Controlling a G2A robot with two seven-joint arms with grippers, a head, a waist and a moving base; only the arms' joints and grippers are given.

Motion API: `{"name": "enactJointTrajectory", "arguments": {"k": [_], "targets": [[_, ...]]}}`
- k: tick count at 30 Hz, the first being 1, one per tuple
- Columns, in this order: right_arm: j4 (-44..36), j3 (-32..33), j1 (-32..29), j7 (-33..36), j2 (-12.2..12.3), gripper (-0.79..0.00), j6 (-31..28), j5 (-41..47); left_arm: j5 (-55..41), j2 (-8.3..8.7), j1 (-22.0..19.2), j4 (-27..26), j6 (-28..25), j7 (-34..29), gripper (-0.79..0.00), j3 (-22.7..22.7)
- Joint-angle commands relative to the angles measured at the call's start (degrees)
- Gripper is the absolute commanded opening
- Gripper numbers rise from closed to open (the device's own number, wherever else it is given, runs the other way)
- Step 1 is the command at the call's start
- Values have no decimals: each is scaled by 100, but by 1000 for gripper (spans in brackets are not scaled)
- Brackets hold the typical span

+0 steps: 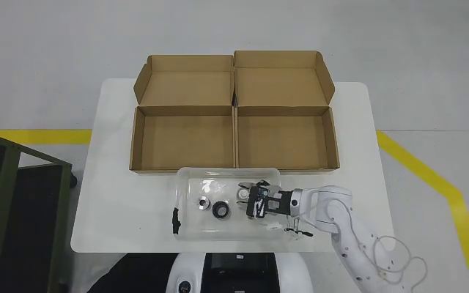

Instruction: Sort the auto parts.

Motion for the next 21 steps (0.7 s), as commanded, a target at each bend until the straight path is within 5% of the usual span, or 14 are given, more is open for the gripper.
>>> {"name": "enactJointTrajectory", "arguments": {"k": [1,11,21], "targets": [[-142,50,-45,-18,26,-785,-69,22,0,0,0,0,0,0,0,0],[-1037,446,-353,-229,161,-785,-119,15,0,0,0,0,0,0,0,0],[-1093,721,-222,-1301,194,-785,-28,960,0,0,0,0,0,0,0,0]]}}
